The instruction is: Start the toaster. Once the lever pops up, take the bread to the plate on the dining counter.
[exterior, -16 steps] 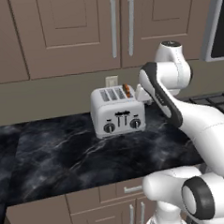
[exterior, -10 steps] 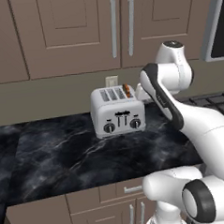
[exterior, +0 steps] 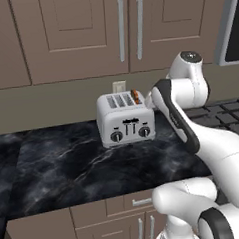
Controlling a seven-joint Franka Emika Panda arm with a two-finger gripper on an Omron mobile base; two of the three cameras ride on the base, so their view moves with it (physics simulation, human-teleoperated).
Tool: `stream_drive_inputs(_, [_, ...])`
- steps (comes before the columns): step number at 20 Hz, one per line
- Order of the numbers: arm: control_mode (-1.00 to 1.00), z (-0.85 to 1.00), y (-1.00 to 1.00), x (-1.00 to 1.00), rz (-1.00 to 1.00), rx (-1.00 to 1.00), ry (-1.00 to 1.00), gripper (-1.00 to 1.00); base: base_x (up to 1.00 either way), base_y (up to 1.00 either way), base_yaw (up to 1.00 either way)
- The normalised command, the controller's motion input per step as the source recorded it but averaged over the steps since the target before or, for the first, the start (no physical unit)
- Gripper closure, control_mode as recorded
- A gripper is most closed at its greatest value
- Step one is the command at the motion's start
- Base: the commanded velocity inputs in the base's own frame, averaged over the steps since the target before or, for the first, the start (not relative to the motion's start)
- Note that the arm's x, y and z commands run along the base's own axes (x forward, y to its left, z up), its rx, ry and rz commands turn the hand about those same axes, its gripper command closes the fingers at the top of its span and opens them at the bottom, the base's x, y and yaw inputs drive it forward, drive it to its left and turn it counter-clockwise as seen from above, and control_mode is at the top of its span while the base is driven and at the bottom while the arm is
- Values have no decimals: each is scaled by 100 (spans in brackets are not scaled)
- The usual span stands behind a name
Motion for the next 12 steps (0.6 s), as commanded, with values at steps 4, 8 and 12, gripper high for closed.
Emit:
stream_drive_inputs(4, [-100,-10,1,7,0,0,-6,-100,0,0,0])
stream_drive_inputs(8, [-100,-1,2,5,-3,0,0,-100,0,0,0])
stream_drive_inputs(12, [-100,0,3,15,-3,0,0,-100,0,0,0])
